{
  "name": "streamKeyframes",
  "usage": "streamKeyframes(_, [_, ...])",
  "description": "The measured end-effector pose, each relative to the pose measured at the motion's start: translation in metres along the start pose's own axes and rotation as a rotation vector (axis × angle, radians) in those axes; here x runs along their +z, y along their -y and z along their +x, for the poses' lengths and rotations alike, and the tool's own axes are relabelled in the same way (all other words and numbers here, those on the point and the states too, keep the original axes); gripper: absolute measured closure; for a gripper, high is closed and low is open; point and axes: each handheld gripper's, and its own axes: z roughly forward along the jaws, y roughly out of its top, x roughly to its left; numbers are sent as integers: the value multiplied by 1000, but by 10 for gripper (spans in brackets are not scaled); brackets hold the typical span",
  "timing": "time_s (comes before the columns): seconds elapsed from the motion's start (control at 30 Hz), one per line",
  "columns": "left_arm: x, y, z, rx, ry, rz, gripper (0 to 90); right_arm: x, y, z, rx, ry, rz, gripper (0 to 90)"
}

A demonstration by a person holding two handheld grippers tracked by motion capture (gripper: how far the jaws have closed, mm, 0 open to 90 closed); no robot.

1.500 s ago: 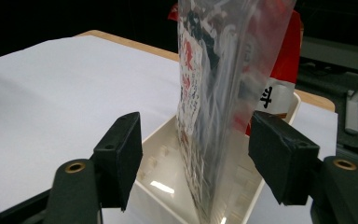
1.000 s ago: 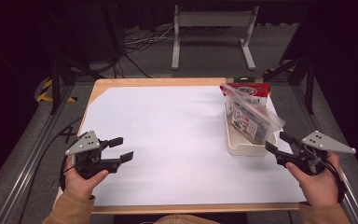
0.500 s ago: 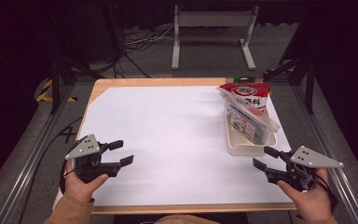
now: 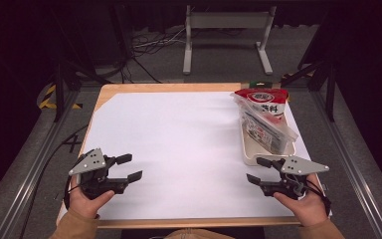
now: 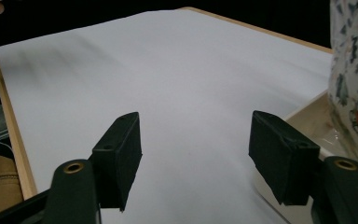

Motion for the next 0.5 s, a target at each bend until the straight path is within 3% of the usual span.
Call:
streamKeyframes(0.27, [3,8,4,-19,5,5,305,21,13,-3,5,-31,30,346])
streamKeyframes(0.5, [9,16,11,-46,-20,21,305,37,25,-6,26,-20,73,342])
